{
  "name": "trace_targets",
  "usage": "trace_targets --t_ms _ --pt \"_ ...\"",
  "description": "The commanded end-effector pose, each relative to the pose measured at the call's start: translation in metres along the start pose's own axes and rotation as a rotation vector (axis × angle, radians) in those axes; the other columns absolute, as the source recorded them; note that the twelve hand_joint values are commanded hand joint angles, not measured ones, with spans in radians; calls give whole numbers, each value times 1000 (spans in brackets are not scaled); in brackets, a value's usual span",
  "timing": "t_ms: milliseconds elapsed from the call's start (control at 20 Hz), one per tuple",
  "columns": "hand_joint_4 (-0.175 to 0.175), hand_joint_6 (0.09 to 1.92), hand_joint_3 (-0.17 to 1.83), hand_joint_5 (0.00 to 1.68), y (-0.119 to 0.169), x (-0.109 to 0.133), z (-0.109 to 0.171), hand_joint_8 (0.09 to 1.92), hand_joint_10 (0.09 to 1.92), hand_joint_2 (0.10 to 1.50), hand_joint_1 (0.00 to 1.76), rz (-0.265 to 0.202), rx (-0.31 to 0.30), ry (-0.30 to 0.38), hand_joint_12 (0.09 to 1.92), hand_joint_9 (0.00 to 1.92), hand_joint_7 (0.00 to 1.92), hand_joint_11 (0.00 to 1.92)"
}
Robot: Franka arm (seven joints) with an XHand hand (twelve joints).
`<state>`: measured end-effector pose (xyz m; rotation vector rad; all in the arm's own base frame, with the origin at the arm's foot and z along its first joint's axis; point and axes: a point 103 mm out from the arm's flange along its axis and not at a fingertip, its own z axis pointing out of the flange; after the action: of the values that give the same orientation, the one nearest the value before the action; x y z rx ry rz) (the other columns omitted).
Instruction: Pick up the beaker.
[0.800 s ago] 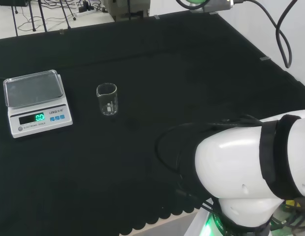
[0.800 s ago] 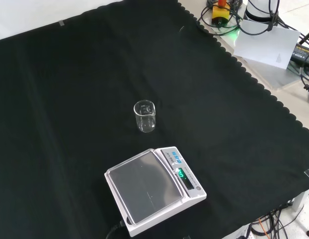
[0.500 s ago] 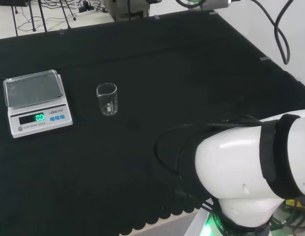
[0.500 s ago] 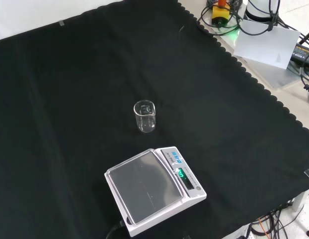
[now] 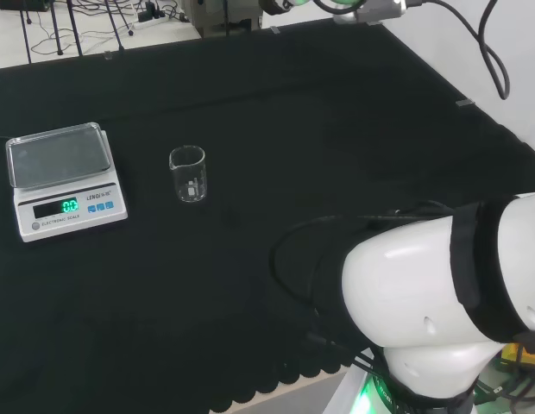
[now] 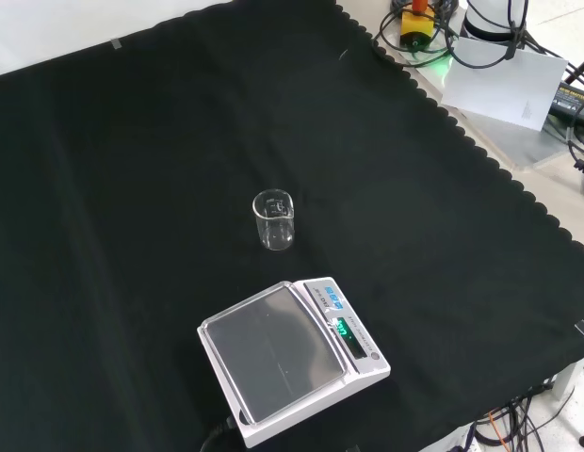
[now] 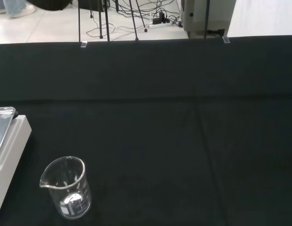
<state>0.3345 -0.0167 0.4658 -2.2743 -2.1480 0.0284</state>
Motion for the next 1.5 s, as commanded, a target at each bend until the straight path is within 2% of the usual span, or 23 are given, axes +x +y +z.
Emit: trace_targets --t_ms 50,300,800,1000,1250,1500 --pt "26 87 -144 1 44 17 56 730 893 893 666 -67 76 30 1150 42 38 0" --pt "29 87 -144 0 69 34 94 725 892 892 670 -129 129 43 1135 37 34 0" --pt "37 87 -144 0 106 68 159 722 890 893 680 -216 209 75 1122 33 31 0" --pt "38 87 -144 0 122 79 192 715 889 894 682 -257 220 72 1117 29 16 0" --pt "42 87 -141 0 144 89 230 628 883 894 685 -289 256 97 1071 8 0 0" --pt "46 87 -138 0 158 108 261 553 862 894 686 -334 306 91 1016 0 0 0"
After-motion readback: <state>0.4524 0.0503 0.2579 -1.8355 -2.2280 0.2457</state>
